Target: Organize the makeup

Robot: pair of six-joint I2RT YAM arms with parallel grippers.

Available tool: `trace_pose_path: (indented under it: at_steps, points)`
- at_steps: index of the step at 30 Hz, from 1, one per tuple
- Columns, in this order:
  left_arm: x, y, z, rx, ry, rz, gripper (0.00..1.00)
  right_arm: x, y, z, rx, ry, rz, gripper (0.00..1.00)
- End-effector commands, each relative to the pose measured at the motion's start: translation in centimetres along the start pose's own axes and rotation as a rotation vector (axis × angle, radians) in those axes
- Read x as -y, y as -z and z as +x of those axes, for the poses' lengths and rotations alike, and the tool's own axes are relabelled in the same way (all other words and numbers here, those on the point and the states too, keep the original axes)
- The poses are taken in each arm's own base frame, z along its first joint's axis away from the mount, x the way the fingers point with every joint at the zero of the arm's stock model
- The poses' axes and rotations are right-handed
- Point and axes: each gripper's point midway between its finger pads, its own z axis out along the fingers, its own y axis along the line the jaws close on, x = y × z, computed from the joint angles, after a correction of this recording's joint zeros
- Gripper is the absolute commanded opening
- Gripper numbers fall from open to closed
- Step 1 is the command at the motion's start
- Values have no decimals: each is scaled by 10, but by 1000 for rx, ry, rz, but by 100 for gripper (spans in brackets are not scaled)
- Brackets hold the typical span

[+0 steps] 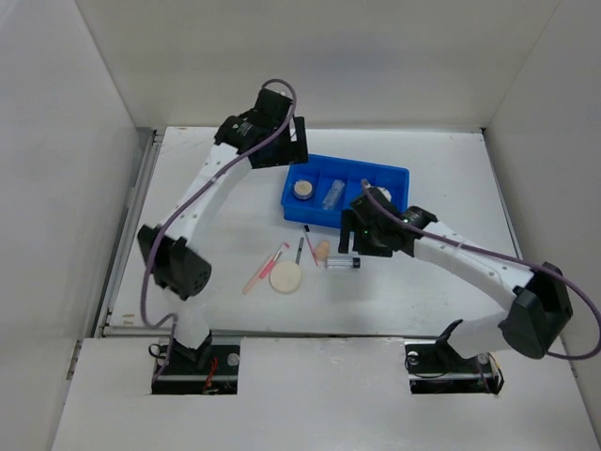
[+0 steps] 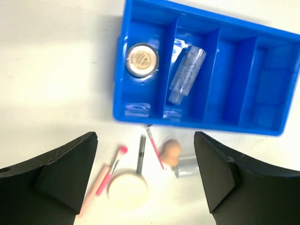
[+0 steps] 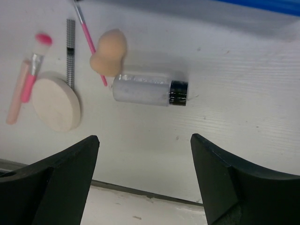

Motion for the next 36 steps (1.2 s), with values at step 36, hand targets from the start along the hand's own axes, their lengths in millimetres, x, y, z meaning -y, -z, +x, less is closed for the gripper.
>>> trace_pose_path:
  at_steps: [36]
  points:
    - [-88,85,51,34,-16,-259,81,-26,-104,39,-128,721,-19,76]
